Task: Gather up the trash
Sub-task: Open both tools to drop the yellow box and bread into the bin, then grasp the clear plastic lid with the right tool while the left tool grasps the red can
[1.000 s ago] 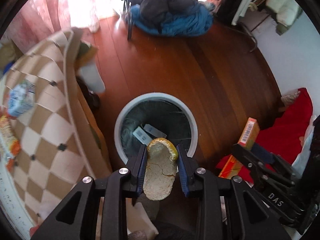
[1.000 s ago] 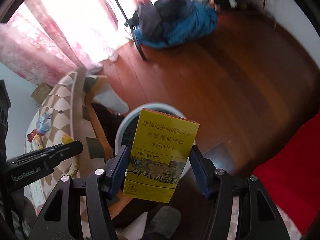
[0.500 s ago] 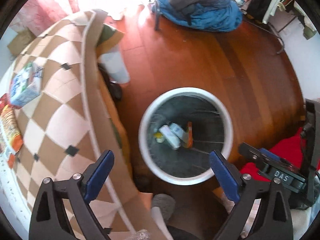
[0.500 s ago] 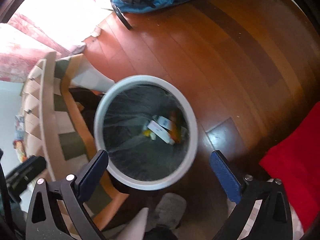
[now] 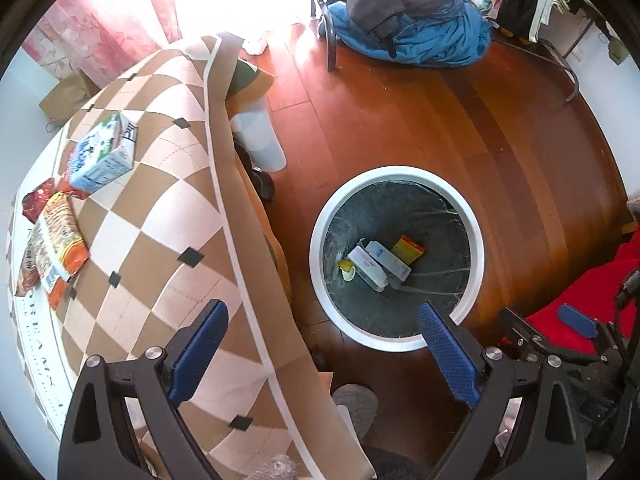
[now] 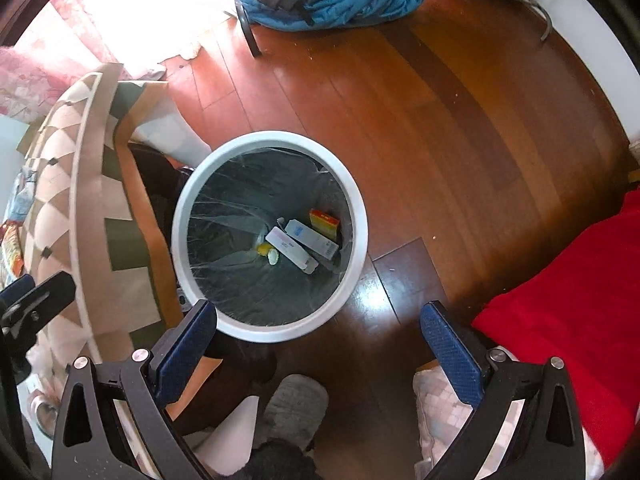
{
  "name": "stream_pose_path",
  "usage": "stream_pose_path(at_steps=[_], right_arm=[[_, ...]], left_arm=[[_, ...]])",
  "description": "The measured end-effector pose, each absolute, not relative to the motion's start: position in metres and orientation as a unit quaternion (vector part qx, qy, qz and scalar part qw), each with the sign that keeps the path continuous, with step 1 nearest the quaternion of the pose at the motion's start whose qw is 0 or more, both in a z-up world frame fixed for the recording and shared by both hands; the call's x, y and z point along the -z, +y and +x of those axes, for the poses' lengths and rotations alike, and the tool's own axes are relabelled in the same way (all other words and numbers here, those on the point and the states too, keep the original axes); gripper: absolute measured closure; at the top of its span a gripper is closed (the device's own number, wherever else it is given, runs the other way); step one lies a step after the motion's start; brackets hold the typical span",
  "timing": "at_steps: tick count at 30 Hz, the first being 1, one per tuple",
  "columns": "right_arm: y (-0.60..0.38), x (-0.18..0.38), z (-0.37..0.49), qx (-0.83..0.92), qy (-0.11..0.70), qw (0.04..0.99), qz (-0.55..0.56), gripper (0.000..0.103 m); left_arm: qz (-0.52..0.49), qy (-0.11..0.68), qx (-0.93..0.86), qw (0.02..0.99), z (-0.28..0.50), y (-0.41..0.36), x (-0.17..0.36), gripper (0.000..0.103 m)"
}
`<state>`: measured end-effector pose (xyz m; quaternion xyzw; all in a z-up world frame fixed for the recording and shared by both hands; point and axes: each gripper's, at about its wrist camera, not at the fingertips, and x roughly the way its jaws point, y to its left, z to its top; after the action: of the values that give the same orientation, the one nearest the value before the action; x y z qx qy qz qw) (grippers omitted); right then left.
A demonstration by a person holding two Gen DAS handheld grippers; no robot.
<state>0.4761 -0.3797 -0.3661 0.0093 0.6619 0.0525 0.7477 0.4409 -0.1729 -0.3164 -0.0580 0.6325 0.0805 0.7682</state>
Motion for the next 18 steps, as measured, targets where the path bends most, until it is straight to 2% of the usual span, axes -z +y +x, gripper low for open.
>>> stream_pose_path(at_steps=[8, 18], right_arm=[[-0.378, 0.314, 0.456, -0.048, 0.635, 0.771, 0.003, 0.000], [-0.370, 0.223, 0.424, -0.047, 0.581, 0.813, 0.022, 0.000]], left_arm=[[-0.057, 0.613, -0.076, 0.785, 0.421, -0.175, 0.284, 0.006], [-0.066, 0.566, -0.071, 0.819, 0.377, -0.164, 0.216, 0.006]])
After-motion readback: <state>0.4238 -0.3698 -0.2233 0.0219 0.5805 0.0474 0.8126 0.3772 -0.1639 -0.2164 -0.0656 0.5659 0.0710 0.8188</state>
